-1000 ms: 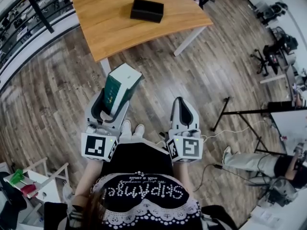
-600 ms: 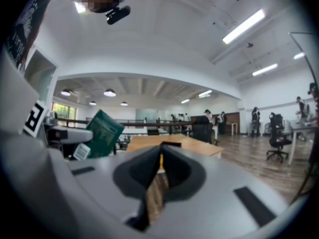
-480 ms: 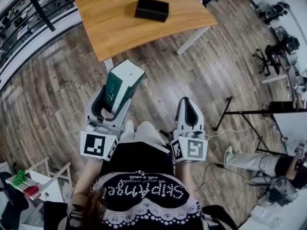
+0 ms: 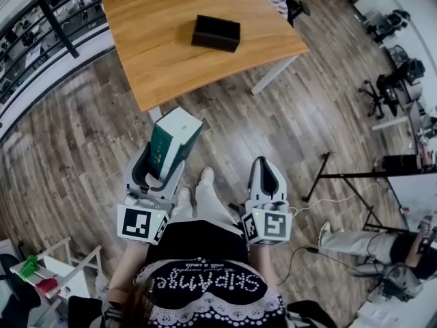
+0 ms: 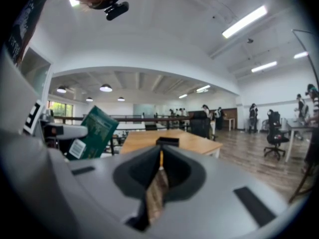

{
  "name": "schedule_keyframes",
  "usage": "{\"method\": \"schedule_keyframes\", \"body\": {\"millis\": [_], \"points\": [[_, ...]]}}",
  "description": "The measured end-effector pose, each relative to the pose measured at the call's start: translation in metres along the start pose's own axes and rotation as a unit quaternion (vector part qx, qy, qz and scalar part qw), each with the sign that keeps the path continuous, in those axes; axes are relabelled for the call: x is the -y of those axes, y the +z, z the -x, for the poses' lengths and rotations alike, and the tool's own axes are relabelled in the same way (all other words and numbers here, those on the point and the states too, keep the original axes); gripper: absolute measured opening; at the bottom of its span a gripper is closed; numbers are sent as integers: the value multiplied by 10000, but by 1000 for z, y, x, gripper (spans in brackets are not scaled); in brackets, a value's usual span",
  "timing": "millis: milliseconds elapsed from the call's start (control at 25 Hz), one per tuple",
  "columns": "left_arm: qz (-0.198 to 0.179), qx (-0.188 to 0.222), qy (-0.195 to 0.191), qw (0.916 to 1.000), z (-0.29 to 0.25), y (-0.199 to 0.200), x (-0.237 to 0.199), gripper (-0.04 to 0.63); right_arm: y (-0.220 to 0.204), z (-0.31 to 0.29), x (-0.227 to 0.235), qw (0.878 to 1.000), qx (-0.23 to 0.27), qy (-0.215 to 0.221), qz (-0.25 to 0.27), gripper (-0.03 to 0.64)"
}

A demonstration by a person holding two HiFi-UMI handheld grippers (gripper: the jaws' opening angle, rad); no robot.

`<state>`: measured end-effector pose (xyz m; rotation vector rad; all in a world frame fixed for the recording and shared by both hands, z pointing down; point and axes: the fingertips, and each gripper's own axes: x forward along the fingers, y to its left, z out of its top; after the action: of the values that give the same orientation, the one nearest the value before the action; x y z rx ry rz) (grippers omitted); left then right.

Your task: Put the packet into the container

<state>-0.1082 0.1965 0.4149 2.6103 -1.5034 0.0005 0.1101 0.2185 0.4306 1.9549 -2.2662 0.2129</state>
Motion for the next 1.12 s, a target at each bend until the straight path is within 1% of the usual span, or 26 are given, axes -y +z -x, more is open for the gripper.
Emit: {"method": "schedule_keyframes", "body": {"millis": [320,480,720,1120], "points": [[-57,81,176,9998,-44,10,-12,342,17,-52,25,9999,74,141,-5,38],[-3,170,339,9993,-68,17,-15,342,26,-78,38,9995,128,286,-39,38],[3,284,522,9982,-98,22,-16,342,29,-110,56,9988,79,478,6,38],[-46,479,764,9959,-138,29,-8,342,30,-137,96,9980,96,619,8,38]]}}
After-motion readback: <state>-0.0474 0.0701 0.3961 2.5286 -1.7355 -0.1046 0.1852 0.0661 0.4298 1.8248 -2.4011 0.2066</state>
